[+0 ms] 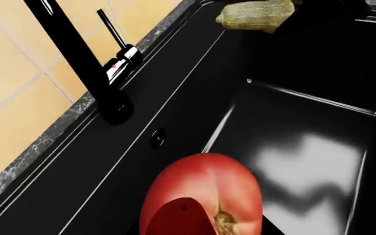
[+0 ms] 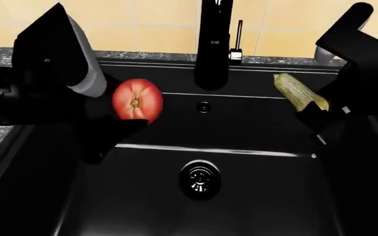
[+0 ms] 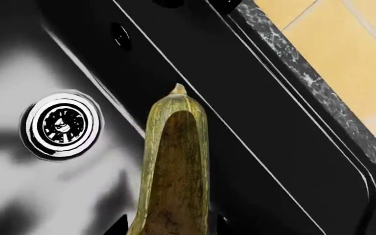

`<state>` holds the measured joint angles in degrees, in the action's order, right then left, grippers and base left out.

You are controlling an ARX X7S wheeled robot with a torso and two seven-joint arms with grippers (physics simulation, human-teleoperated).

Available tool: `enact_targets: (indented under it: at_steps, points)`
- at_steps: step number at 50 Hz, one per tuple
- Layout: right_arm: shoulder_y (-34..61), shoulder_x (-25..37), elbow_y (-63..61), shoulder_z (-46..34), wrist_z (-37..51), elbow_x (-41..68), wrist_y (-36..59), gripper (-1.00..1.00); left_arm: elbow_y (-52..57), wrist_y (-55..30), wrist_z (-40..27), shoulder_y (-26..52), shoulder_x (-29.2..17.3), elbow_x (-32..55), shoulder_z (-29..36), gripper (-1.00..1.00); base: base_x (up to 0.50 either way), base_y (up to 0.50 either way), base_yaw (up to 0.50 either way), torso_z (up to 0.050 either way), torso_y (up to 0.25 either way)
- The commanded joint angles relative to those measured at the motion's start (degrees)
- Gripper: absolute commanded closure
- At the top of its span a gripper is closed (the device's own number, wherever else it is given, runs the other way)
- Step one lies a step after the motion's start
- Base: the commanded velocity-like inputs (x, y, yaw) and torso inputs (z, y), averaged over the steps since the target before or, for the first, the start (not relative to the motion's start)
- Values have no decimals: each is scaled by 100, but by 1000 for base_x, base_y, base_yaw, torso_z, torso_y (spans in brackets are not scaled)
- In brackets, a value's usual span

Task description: Pick up the fruits and vegetables and place them in the sink. Turn on the sink faucet to wash them. Then turn the sink off and put them in the tray.

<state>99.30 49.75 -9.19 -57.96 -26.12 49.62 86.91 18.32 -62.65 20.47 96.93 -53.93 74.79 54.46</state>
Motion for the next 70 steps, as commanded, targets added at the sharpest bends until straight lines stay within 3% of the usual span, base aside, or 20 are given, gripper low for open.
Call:
enact_targets:
  at_steps: [1, 36, 54, 70]
  points:
    - [263, -194, 327, 316, 348, -133, -108, 100, 142, -39, -421, 203, -304, 487, -407, 100, 0, 0, 0, 0, 250]
    - [199, -473, 665, 444, 673, -76, -472, 100, 988, 131, -396, 330, -876, 1112, -844, 100, 1, 0, 0, 0, 225]
    - [247, -505, 669, 451, 754, 11, -425, 100, 1221, 135, -520, 394, -1126, 1347, -1001, 100, -488, 83, 0, 0, 0]
    - [235, -477, 655, 684, 969, 262, -266, 100, 1292, 52, -680, 561, -1061, 1626, -1081, 100, -491, -164, 0, 0, 0]
